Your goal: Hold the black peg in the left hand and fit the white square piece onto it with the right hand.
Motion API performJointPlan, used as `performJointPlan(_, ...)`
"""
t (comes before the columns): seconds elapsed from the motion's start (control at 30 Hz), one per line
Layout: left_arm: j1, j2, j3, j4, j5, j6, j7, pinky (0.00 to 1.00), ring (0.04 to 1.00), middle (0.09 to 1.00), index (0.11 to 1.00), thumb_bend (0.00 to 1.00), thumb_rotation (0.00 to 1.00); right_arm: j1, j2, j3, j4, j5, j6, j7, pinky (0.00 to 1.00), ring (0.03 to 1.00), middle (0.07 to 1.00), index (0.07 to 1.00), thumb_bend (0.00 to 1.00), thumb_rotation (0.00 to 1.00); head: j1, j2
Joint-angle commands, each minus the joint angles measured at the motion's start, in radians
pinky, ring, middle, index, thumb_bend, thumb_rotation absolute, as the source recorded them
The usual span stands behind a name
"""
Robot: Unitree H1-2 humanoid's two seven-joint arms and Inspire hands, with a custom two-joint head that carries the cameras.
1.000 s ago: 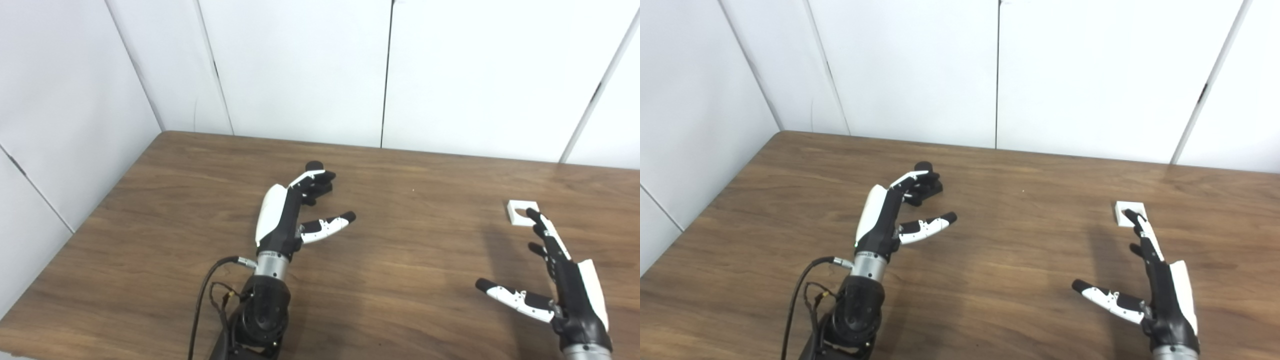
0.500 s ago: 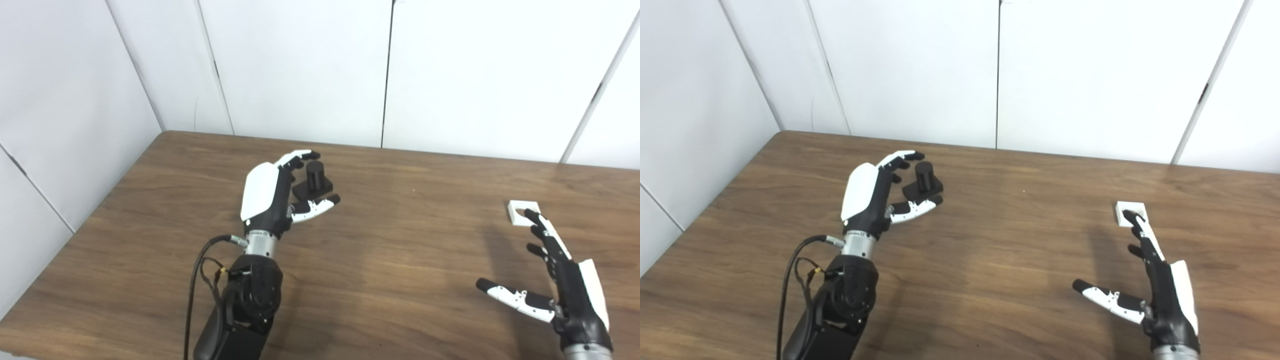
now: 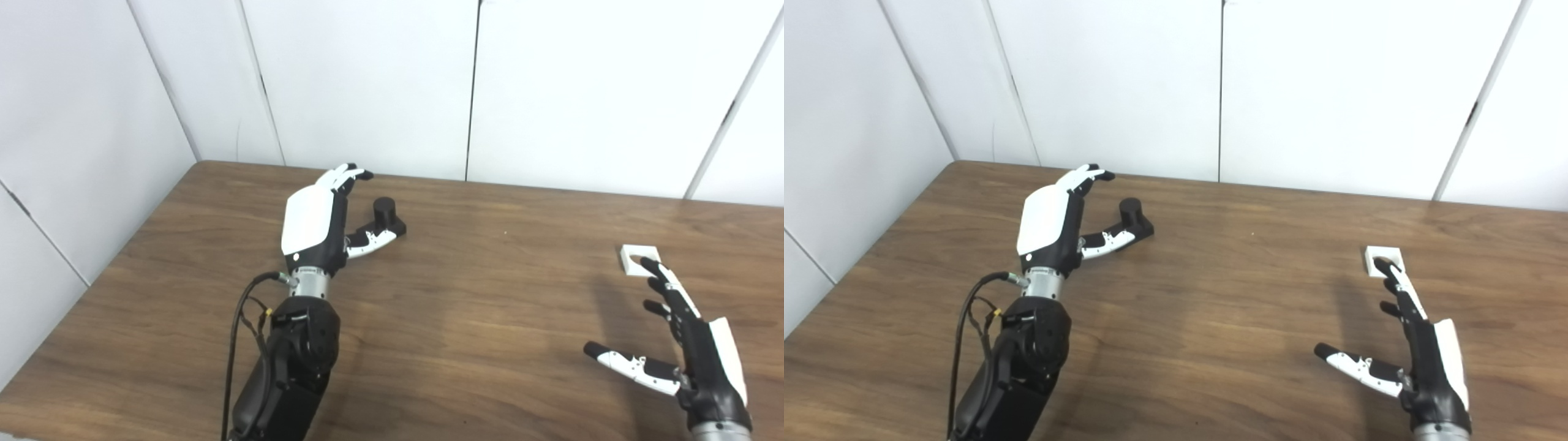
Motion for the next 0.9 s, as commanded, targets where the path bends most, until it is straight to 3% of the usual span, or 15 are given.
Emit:
performJointPlan(0.0,-0.064,0.035,-0.006,0.004,0.043,0.018,0.006,0.91,0.968,0.935,0.765,0.78,0.42,-0.028,-0.002,0.001,-0.040,-0.003,-0.019,-0.001,0.81,0.905,0.958,0.897,0.79,0.03,-0.001,0.001)
performJointPlan(0.17,-0.101,0.060,-0.027,0.039,0.076,0.072,-0.041,0.97,0.992,0.957,0.771,0.82,0.47,-0.029,0.009,0.002,-0.058,0.001,0.001,0.003,0.76,0.871,0.962,0.902,0.78,0.01,-0.005,0.008)
performJointPlan(0.3,-0.125,0.071,-0.044,0.085,0.081,0.100,-0.056,0.93,0.966,0.957,0.763,0.86,0.49,-0.031,0.016,0.004,-0.062,0.001,0.005,0.002,0.74,0.857,0.958,0.898,0.78,0.00,-0.006,0.008)
performJointPlan(0.63,-0.159,0.088,-0.074,0.196,0.075,0.115,-0.054,0.96,0.997,0.984,0.742,0.90,0.58,-0.020,0.025,0.015,-0.069,-0.008,0.015,0.001,0.73,0.855,0.963,0.895,0.78,0.00,-0.014,0.012)
performJointPlan(0.87,-0.181,0.091,-0.083,0.271,0.058,0.110,-0.033,1.00,1.000,0.991,0.700,0.91,0.57,-0.018,0.029,0.013,-0.081,-0.006,0.025,0.002,0.71,0.870,0.963,0.898,0.78,0.00,-0.019,0.015)
